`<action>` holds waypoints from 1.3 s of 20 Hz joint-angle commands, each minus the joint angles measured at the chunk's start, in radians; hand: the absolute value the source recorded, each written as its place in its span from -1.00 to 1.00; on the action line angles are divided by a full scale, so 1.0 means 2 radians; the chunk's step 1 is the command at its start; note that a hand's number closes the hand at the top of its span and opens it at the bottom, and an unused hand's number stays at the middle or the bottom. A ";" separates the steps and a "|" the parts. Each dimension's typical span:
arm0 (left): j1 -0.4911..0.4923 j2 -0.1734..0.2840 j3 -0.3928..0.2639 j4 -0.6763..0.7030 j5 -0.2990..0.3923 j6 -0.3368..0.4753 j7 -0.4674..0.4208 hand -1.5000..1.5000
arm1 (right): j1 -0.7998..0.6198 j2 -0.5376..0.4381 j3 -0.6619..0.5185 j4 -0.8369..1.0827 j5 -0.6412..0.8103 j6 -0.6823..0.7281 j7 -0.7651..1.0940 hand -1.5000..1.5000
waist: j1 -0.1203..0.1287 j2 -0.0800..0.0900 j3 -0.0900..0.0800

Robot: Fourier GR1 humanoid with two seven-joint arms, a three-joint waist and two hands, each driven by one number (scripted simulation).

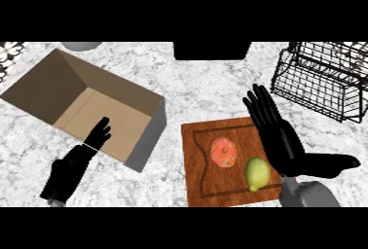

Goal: Pick the squash from the cutting board and place it in the tiered basket

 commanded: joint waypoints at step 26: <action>0.108 -0.068 0.051 -0.063 -0.009 0.121 -0.014 0.00 | 0.073 -0.193 -0.022 -0.050 0.201 -0.106 0.176 -1.00 | 0.000 0.003 0.003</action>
